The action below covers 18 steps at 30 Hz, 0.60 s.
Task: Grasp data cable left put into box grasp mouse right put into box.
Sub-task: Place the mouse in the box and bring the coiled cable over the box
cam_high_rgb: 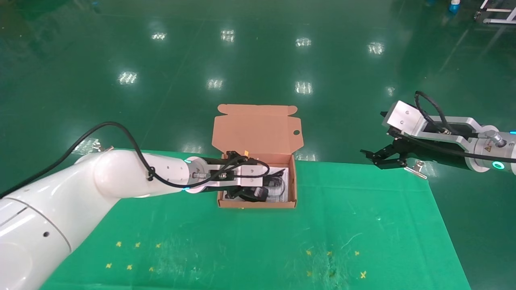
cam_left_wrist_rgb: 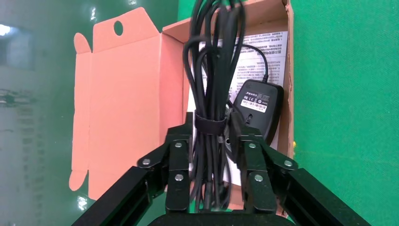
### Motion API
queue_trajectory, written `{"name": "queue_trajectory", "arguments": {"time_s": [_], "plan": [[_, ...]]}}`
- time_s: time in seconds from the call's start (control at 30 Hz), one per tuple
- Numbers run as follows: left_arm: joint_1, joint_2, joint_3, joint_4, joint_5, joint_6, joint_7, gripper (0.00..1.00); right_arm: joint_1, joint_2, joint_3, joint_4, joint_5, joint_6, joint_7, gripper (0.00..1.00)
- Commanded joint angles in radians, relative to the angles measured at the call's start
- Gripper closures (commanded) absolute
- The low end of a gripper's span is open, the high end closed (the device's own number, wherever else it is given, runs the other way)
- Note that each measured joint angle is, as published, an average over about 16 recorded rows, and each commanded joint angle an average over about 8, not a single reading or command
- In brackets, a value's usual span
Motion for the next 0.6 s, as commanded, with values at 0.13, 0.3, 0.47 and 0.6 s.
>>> {"name": "queue_trajectory", "arguments": {"time_s": [0.13,0.3,0.47,0.6], "plan": [[-0.001,-0.009,-0.003,-0.013,0.002,0.000,0.000,0.00,0.000,-0.001,0.000,-0.002,0.001,0.000,-0.001,0.00],[-0.047,-0.043,-0.011,-0.062,0.007,-0.015,-0.014,0.00,0.025,0.001,0.011,0.005,0.002,0.004,-0.007,0.00],[-0.118,-0.077,-0.023,-0.112,0.022,-0.028,-0.043,0.00,0.084,0.004,0.018,0.018,-0.021,-0.007,-0.037,0.00],[-0.139,-0.099,-0.041,-0.136,0.013,-0.022,-0.059,0.00,0.111,0.006,0.017,0.028,-0.036,-0.024,-0.058,0.00]]}}
